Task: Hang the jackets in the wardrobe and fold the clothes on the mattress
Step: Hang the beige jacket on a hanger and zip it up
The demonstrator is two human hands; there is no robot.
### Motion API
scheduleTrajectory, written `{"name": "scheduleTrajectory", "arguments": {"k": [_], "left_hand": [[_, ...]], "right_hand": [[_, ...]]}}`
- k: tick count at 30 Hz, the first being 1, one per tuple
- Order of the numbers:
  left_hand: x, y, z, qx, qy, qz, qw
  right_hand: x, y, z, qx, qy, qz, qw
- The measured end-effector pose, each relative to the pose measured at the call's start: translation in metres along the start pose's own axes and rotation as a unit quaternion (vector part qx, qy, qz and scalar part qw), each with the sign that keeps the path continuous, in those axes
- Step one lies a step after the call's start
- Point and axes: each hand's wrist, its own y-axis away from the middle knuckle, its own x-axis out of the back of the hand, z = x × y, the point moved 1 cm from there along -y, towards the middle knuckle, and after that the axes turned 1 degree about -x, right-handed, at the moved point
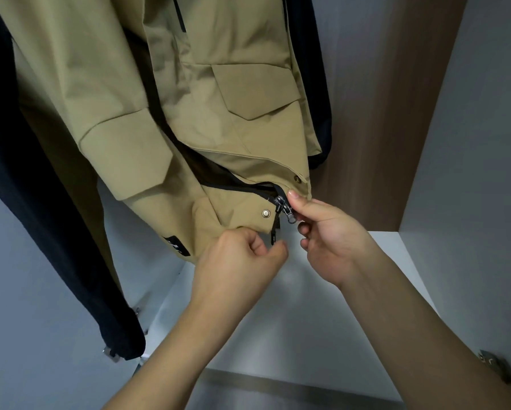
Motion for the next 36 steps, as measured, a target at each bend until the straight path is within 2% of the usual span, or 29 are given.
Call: {"name": "scheduleTrajectory", "arguments": {"k": [3, 6, 12, 16, 20, 23, 27, 34, 36], "left_hand": [[0.008, 0.002, 0.005, -0.066, -0.076, 0.074, 0.992], [0.014, -0.001, 0.009, -0.096, -0.11, 0.128, 0.981], [0.011, -0.009, 0.005, -0.183, -0.112, 0.115, 0.97], [0.021, -0.02, -0.002, -0.25, -0.029, 0.079, 0.965], [0.029, -0.031, -0.006, -0.214, 0.003, 0.015, 0.977], [0.028, -0.031, -0.006, -0.195, 0.011, 0.004, 0.981], [0.03, -0.029, -0.008, -0.177, 0.049, -0.067, 0.981], [0.034, -0.036, -0.016, -0.147, -0.044, -0.087, 0.984], [0.031, -0.035, -0.017, -0.144, -0.042, -0.098, 0.984]], "right_hand": [[-0.001, -0.001, 0.001, -0.001, 0.0, -0.004, 1.0], [-0.002, -0.001, 0.003, 0.0, 0.001, -0.016, 1.0], [0.0, -0.001, 0.004, 0.008, 0.014, -0.042, 0.999], [0.003, 0.001, 0.003, 0.014, 0.01, -0.076, 0.997], [0.002, 0.004, 0.005, 0.003, -0.018, -0.102, 0.995], [0.002, 0.006, 0.007, 0.003, 0.036, -0.126, 0.991], [0.006, 0.008, 0.006, 0.012, 0.108, -0.117, 0.987], [0.007, 0.005, 0.003, 0.008, 0.09, -0.103, 0.991], [0.006, 0.005, 0.003, 0.018, 0.103, -0.105, 0.989]]}}
